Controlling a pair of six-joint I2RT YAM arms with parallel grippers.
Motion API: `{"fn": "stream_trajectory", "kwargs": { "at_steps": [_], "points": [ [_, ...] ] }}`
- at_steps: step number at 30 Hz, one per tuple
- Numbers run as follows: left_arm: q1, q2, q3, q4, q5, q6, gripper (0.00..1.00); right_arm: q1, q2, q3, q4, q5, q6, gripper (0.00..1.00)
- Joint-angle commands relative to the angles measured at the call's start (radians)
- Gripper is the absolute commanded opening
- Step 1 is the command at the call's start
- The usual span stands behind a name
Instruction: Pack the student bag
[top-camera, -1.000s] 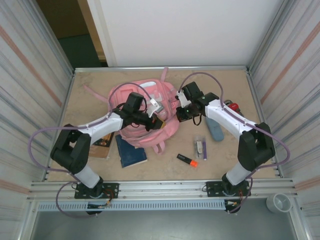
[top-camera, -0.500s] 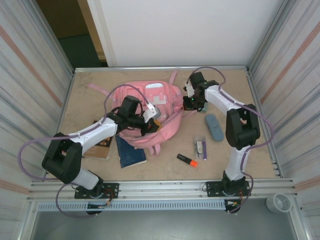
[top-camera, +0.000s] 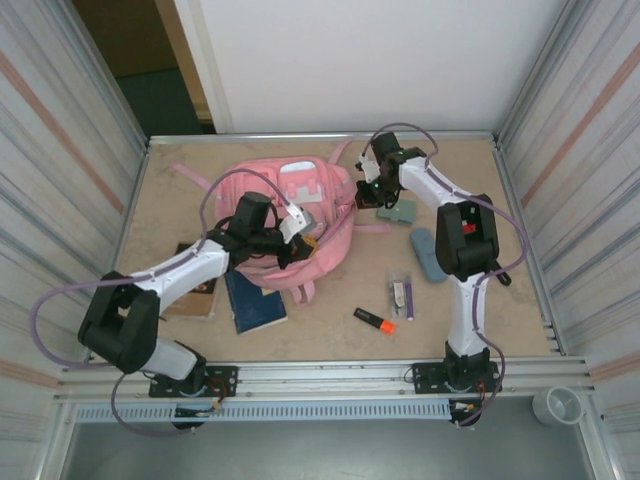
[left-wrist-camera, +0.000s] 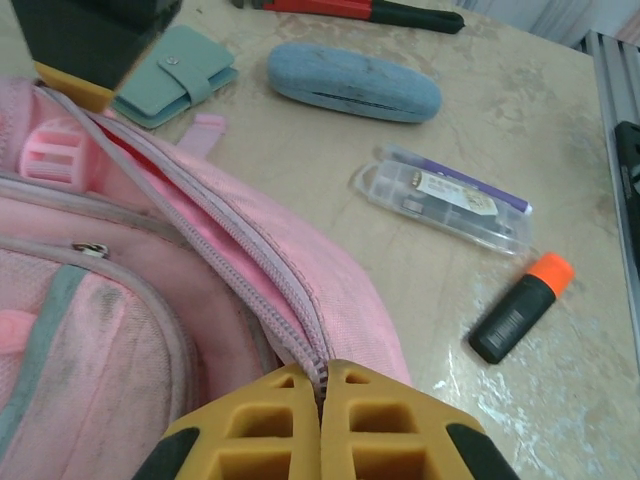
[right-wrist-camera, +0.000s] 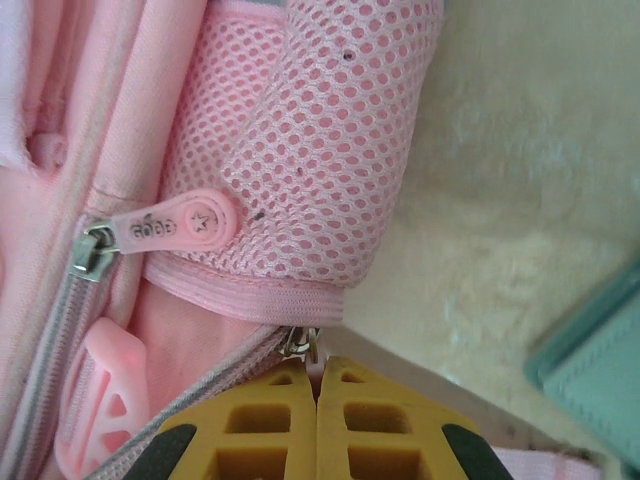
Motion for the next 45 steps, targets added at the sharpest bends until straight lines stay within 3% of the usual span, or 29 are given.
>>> {"fn": "stream_trajectory", "kwargs": {
  "at_steps": [1,6,11,12,13,14,16,18,21,27,31,38,45],
  "points": [
    [-0.019,0.086,0.078,0.102,0.018,-0.071,0.0,-0.007,0.052,0.12,0.054,-0.037,-0.016,0.01],
    [-0.057,0.18,0.146,0.118,-0.012,-0.097,0.0,-0.022,0.152,0.285,-0.052,0.014,0.0,0.07],
    [-0.057,0.235,0.145,0.205,-0.141,-0.207,0.01,-0.046,0.138,0.302,-0.152,0.174,0.01,0.27],
    [-0.056,0.248,0.152,0.212,-0.138,-0.215,0.04,-0.046,0.116,0.29,-0.165,0.214,0.008,0.29],
    [-0.057,0.266,0.164,0.212,-0.123,-0.222,0.1,-0.044,0.083,0.264,-0.168,0.258,0.006,0.39],
    [-0.057,0.278,0.173,0.208,-0.11,-0.227,0.18,-0.04,0.044,0.23,-0.164,0.29,0.007,0.43],
    [-0.057,0.288,0.196,0.18,-0.084,-0.234,0.32,-0.024,-0.072,0.1,-0.107,0.303,0.032,0.44],
    [-0.053,0.261,0.18,0.161,-0.085,-0.228,0.41,-0.01,-0.207,-0.089,0.007,0.22,0.084,0.44],
    [-0.035,0.189,0.117,0.126,-0.101,-0.209,0.47,0.032,-0.365,-0.31,0.156,0.083,0.174,0.44],
    [-0.017,0.036,0.014,-0.072,-0.169,-0.159,0.46,0.144,-0.508,-0.586,0.344,-0.006,0.36,0.46],
    [-0.016,0.018,0.005,-0.171,-0.168,-0.165,0.46,0.184,-0.508,-0.715,0.506,-0.055,0.479,0.45],
    [-0.021,0.1,0.076,-0.272,-0.149,-0.129,0.46,0.235,-0.438,-0.772,0.561,0.05,0.516,0.37],
    [-0.008,0.179,0.135,-0.28,-0.141,-0.114,0.39,0.273,-0.397,-0.82,0.535,0.162,0.513,0.28]
  ]
}}
